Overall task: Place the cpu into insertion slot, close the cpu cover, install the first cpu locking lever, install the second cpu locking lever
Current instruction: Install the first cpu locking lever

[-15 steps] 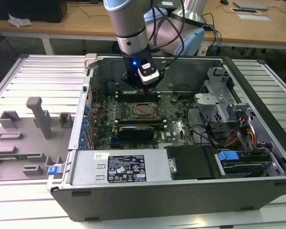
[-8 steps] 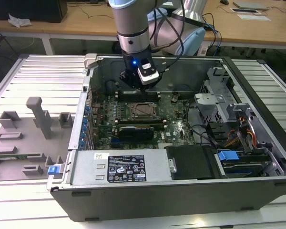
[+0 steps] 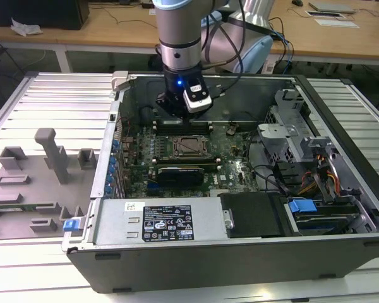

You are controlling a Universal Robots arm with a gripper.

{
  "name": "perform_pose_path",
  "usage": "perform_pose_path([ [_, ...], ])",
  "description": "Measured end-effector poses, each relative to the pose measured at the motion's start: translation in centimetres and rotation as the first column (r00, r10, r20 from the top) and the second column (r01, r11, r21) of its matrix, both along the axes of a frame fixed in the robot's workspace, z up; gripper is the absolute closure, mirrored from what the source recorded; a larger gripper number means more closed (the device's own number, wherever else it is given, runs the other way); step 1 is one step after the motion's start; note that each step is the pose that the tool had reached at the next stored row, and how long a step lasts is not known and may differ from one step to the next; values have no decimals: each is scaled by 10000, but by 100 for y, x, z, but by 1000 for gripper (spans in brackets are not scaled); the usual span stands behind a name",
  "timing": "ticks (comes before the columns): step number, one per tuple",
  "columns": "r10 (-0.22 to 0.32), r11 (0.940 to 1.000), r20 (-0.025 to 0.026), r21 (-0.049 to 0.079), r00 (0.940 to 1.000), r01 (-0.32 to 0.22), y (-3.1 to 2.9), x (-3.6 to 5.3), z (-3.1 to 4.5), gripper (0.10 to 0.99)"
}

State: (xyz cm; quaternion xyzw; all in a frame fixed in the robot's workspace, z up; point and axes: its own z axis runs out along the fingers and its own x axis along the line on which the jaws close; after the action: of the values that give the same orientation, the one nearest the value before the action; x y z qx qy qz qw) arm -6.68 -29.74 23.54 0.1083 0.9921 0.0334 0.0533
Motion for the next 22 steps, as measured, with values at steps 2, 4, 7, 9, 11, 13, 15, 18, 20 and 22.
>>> perform_pose_path([
  [2,123,9999,-191,-79,9997,-125,0,23,-1,980],
  [4,243,9995,-381,-191,9990,-250,0,36,-1,980],
  [7,717,9971,-481,-238,9963,-729,-1,59,-4,980],
  [9,1105,9934,-482,-238,9927,-1118,0,72,-7,980],
  [11,1709,9848,-494,-234,9840,-1722,0,114,-21,980],
  [13,1844,9823,-535,-228,9814,-1858,0,164,-27,980],
  [15,1895,9813,-580,-237,9802,-1911,-13,175,-28,980],
  [18,1933,9805,-585,-241,9794,-1950,-71,175,-30,980],
  [20,1950,9801,-595,-268,9790,-1968,-127,175,-30,980],
  [22,1954,9796,-625,-354,9787,-1979,-169,175,-31,980],
])
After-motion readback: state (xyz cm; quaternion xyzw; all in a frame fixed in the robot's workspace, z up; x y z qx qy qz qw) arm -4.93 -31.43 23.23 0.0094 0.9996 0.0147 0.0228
